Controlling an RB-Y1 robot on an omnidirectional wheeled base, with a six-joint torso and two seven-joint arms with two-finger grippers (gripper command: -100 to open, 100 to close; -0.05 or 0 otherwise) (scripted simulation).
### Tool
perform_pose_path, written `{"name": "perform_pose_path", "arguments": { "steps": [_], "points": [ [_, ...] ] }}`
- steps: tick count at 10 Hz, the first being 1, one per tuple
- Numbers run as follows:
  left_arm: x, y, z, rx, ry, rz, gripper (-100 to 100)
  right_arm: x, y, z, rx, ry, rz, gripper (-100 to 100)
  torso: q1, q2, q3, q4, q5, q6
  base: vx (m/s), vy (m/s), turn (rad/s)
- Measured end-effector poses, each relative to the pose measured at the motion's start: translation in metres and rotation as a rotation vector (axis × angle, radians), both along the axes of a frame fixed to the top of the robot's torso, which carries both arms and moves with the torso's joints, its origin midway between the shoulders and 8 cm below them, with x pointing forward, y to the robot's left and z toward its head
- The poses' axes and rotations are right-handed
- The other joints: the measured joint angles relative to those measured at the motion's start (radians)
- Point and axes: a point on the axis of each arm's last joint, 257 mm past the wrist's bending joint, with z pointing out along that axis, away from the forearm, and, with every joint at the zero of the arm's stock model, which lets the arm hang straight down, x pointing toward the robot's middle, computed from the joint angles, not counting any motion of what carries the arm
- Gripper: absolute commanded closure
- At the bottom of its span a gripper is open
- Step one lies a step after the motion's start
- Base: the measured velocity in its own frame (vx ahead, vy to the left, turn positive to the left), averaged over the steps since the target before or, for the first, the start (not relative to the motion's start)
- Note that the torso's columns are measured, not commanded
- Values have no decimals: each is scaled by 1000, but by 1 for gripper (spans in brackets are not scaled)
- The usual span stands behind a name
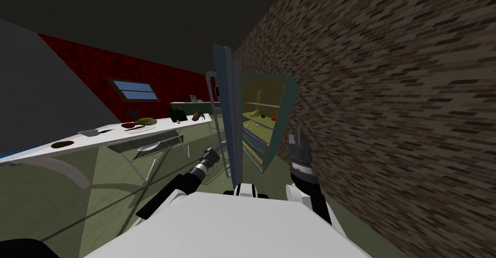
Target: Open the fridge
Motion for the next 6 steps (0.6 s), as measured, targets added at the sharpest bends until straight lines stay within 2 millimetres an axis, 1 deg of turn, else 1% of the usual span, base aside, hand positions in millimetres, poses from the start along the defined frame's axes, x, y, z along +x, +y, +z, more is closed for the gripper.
{"name": "perform_pose_path", "arguments": {
  "steps": [2,3,4,5,6],
  "points": [
    [0,-5,1,2,-1,-18,100,0,0,0,0,0,0,0,-2,3,2,1,0,3,-51,235,-129],
    [-1,-9,0,2,0,-32,100,0,0,0,0,0,0,0,4,3,2,1,1,3,-42,238,-50],
    [-1,-12,1,0,-1,-41,100,0,0,0,0,0,0,0,4,3,2,1,1,0,-15,116,24],
    [0,-14,2,0,-1,-45,100,0,0,0,0,0,0,0,0,3,2,1,0,-1,-29,159,-79],
    [0,-16,1,1,0,-55,100,0,0,0,0,0,0,0,3,4,2,1,0,2,-34,198,-88]
  ]
}}
